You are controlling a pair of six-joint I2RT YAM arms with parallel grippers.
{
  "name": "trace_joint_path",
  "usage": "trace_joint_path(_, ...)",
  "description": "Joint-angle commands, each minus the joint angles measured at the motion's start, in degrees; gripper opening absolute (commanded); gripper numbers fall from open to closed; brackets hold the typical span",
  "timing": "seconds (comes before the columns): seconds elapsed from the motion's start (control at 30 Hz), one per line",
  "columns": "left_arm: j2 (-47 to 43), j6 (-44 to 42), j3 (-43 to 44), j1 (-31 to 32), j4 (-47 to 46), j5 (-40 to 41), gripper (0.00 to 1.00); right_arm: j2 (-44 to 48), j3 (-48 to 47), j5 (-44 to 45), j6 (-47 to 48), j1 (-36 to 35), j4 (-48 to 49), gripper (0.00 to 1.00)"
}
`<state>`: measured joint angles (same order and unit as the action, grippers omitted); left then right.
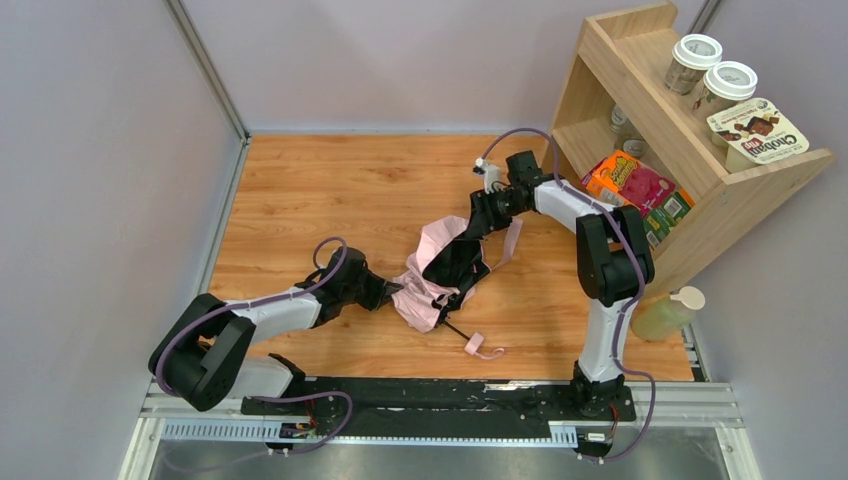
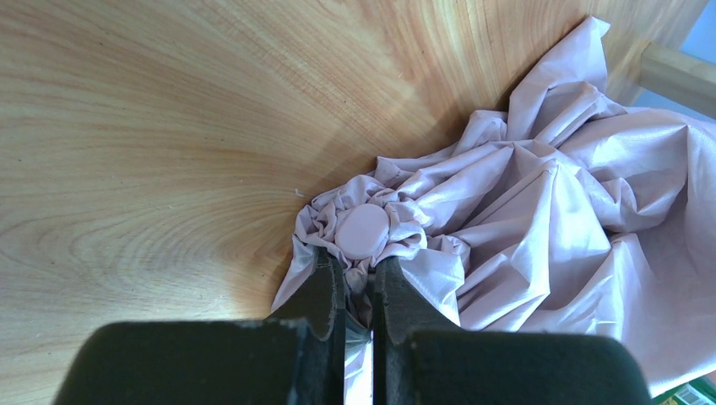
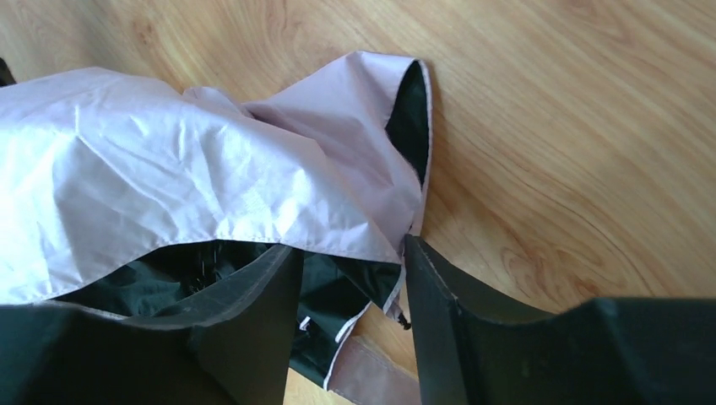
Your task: Put away the umbrella
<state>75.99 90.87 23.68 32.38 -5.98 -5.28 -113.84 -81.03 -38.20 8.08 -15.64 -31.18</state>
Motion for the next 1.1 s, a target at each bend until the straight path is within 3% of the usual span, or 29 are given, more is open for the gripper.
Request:
trace_joint_path(0.0,1.18,-2.37,-1.36,0.31,4.66,0.45,0.00,-0.59,-1.49,-5.92,0.02,-0.09,1.03,0.42)
trace_joint_path(0.17,1.62,-2.28,-1.09,0.23,4.57,0.62,0.00,3.53,-1.85,-3.13,-5.95,-1.32,-0.54,0.00)
trace_joint_path(0.27,1.97,-1.84,-1.18,0.31,4.13,0.71,0.00,7.57,-0.45,-2.76,-14.02,-2.55,-3.18,0.00)
trace_joint_path(0.37,2.06,-1.84,-0.92,0.31,3.78,0.71,0.00,12.22,7.34,-3.12,-21.68,-3.87,-1.26,0.00)
trace_joint_path(0.6,1.53,-1.66,-1.36,0.31,4.05,0.97,0.00,20.23,24.94,3.03,-30.21,-12.64,10.93,0.00)
trace_joint_path(0.73,1.01,-1.57,-1.62,0.40,4.75,1.59,0.00,17.88,29.44,13.38,-31.72,-17.49,17.19,0.00)
trace_joint_path(0.87,0.74,-1.66,-1.71,0.40,5.27,2.20,0.00,14.62,29.27,25.69,-31.19,-18.02,13.08,0.00)
trace_joint_path(0.97,0.65,-1.57,-1.80,0.40,5.45,2.47,0.00,15.93,30.14,27.48,-30.75,-18.02,12.46,0.00)
trace_joint_path(1.07,1.00,-1.57,-1.71,0.40,5.19,2.38,0.00,18.03,29.27,25.11,-30.05,-18.02,11.94,0.17)
